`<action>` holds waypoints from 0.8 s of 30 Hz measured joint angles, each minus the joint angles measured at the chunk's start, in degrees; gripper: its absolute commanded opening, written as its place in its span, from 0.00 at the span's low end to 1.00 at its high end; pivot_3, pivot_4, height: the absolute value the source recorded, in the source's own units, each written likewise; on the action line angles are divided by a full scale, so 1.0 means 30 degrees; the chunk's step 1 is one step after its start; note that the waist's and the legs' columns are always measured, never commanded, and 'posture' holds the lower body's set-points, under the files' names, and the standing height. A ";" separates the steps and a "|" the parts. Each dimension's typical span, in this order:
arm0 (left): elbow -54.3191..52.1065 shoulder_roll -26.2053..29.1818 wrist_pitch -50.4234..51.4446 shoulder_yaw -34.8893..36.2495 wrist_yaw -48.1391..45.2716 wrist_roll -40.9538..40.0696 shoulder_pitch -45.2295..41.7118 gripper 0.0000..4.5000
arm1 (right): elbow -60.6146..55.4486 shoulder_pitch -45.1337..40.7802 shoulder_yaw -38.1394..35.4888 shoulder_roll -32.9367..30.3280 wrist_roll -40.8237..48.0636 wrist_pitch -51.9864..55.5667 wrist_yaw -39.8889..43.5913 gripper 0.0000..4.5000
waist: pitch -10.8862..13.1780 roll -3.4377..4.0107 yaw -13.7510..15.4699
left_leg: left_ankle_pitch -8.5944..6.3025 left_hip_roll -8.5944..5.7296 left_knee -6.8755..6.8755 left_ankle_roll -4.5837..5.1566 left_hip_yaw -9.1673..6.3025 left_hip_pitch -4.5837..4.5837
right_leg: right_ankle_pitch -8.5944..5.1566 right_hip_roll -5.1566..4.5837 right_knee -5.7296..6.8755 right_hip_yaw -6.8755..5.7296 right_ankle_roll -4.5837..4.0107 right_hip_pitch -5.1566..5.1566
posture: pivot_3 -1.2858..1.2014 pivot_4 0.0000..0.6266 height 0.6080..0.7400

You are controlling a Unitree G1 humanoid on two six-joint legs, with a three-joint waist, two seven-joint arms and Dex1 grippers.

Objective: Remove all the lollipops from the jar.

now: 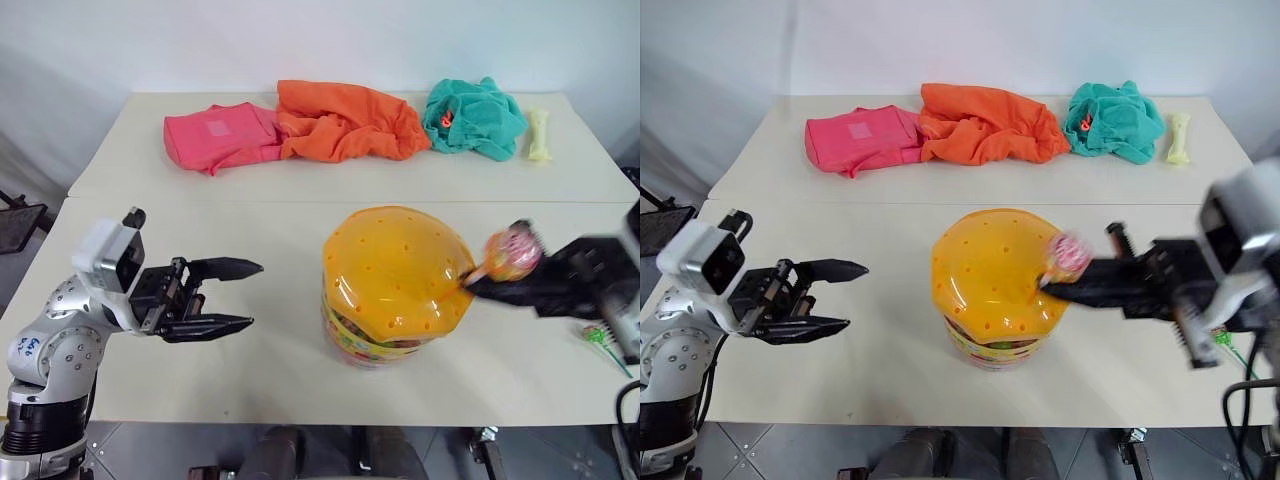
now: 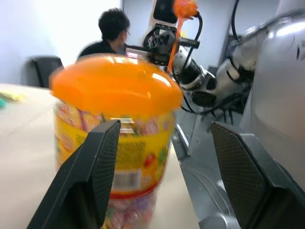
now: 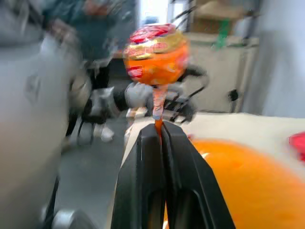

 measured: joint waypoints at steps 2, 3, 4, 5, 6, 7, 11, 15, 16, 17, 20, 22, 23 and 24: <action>0.0000 -0.0062 0.0144 0.0170 0.0418 -0.0293 -0.0141 0.71 | 0.0642 0.0501 -0.1341 -0.0523 0.1290 0.1058 -0.1180 0.00 | 0.0001 -0.0002 0.0050 | -0.0004 -0.0002 -0.0008 0.0006 -0.0004 -0.0004 | 0.0000 -0.0001 -0.0013 -0.0006 0.0000 0.0000 | 0.52 0.24 1.00; -0.0001 -0.0055 0.0153 0.0156 0.0469 -0.0246 -0.0227 0.71 | 0.1047 0.0930 -0.2025 -0.0716 0.1512 0.1528 -0.1646 0.00 | 0.0002 -0.0003 0.0068 | -0.0006 -0.0003 -0.0005 0.0010 -0.0004 -0.0012 | 0.0000 -0.0001 -0.0019 -0.0008 0.0000 -0.0001 | 0.52 0.24 1.00; -0.0007 -0.0033 0.0078 0.0140 0.0440 -0.0146 -0.0247 0.71 | 0.1546 0.1304 -0.2602 -0.0874 0.1531 0.1852 -0.2005 0.00 | 0.0002 -0.0003 0.0070 | -0.0009 -0.0006 -0.0001 0.0016 -0.0002 -0.0020 | 0.0001 -0.0003 -0.0023 -0.0005 0.0002 -0.0002 | 0.52 0.24 1.00; -0.0027 0.0051 -0.0165 0.0046 0.0286 0.0242 -0.0280 0.71 | 0.2179 0.1774 -0.3320 -0.1057 0.1280 0.2101 -0.2182 0.00 | 0.0002 -0.0003 0.0063 | -0.0012 -0.0015 0.0001 0.0022 -0.0001 -0.0025 | 0.0001 -0.0008 -0.0025 -0.0003 0.0002 -0.0004 | 0.52 0.24 1.00; -0.0079 0.0339 -0.0405 -0.0147 0.0034 0.0709 -0.0276 0.71 | 0.2877 0.2361 -0.3981 -0.1352 0.0466 0.2109 -0.2051 0.00 | 0.0002 -0.0003 0.0068 | -0.0015 -0.0016 0.0002 0.0027 0.0003 -0.0034 | 0.0001 -0.0008 -0.0030 -0.0006 0.0004 -0.0006 | 0.52 0.24 1.00; -0.0166 0.0623 -0.0553 -0.0317 -0.0133 0.1065 -0.0260 0.71 | 0.3660 0.2940 -0.4466 -0.1748 -0.0571 0.2000 -0.1867 0.00 | 0.0001 -0.0002 0.0063 | -0.0017 -0.0016 0.0002 0.0030 0.0004 -0.0033 | 0.0001 -0.0007 -0.0033 -0.0004 0.0004 -0.0005 | 0.52 0.24 1.00; -0.1207 0.1120 -0.0700 -0.0497 -0.0300 0.1637 -0.0003 0.71 | 0.7262 0.5330 -0.5156 -0.2598 -0.5995 0.0015 -0.0179 0.00 | 0.0000 -0.0001 0.0021 | -0.0021 -0.0013 -0.0009 0.0039 0.0018 -0.0033 | 0.0001 -0.0006 -0.0035 0.0002 0.0004 -0.0010 | 0.52 0.24 1.00; -0.2086 0.1483 -0.0743 -0.0717 -0.0626 0.2105 0.1101 0.71 | 1.2235 0.7454 -0.3435 -0.3000 -1.2600 -0.4407 0.1115 0.00 | -0.0001 0.0004 -0.0033 | -0.0018 -0.0009 -0.0023 0.0033 0.0045 -0.0020 | 0.0000 0.0001 -0.0026 0.0015 0.0002 -0.0016 | 0.52 0.24 1.00; -0.2091 0.1565 -0.0784 -0.0791 -0.0651 0.2268 0.1254 0.71 | 1.3062 0.7574 -0.2834 -0.3011 -1.3737 -0.5201 0.1084 0.00 | -0.0003 0.0022 -0.0040 | -0.0015 -0.0012 -0.0019 0.0028 0.0049 -0.0018 | 0.0000 0.0000 -0.0018 0.0019 0.0002 -0.0020 | 0.52 0.24 1.00; -0.2097 0.1608 -0.0806 -0.0839 -0.0640 0.2352 0.1376 0.71 | 1.4058 0.7591 -0.2073 -0.3022 -1.5172 -0.6180 0.0919 0.00 | -0.0006 0.0049 -0.0067 | -0.0007 -0.0013 -0.0018 0.0019 0.0060 -0.0016 | 0.0000 0.0001 -0.0011 0.0028 0.0002 -0.0023 | 0.52 0.24 1.00; -0.2218 0.1605 -0.0833 -0.0871 -0.0482 0.2382 0.1593 0.71 | 1.6128 0.6666 -0.0192 -0.3090 -1.8166 -0.7247 -0.0264 0.00 | 0.0003 0.0088 -0.0234 | 0.0017 -0.0006 -0.0020 -0.0002 0.0130 0.0018 | -0.0006 0.0006 0.0014 0.0068 -0.0010 -0.0021 | 0.52 0.24 1.00; -0.2258 0.1588 -0.0899 -0.0936 -0.0290 0.2463 0.1745 0.71 | 1.7163 0.5797 0.1286 -0.3522 -1.9914 -0.7341 -0.1055 0.05 | 0.0008 0.0113 -0.0352 | 0.0047 -0.0007 -0.0029 -0.0011 0.0152 0.0028 | -0.0010 0.0005 0.0019 0.0089 -0.0016 -0.0020 | 0.52 0.24 1.00; -0.2262 0.1585 -0.0935 -0.0998 -0.0175 0.2552 0.1791 0.71 | 1.7582 0.5529 0.1718 -0.3585 -2.0452 -0.7415 -0.1137 0.10 | 0.0008 0.0113 -0.0354 | 0.0053 -0.0005 -0.0028 -0.0016 0.0150 0.0032 | -0.0011 0.0006 0.0019 0.0085 -0.0021 -0.0017 | 0.52 0.24 1.00; -0.2263 0.1584 -0.0966 -0.1041 -0.0054 0.2697 0.1838 0.71 | 1.7874 0.5389 0.2029 -0.3590 -2.0736 -0.7481 -0.0978 0.15 | 0.0008 0.0113 -0.0346 | 0.0058 0.0001 -0.0029 -0.0024 0.0147 0.0033 | -0.0011 0.0011 0.0024 0.0084 -0.0025 -0.0016 | 0.52 0.24 1.00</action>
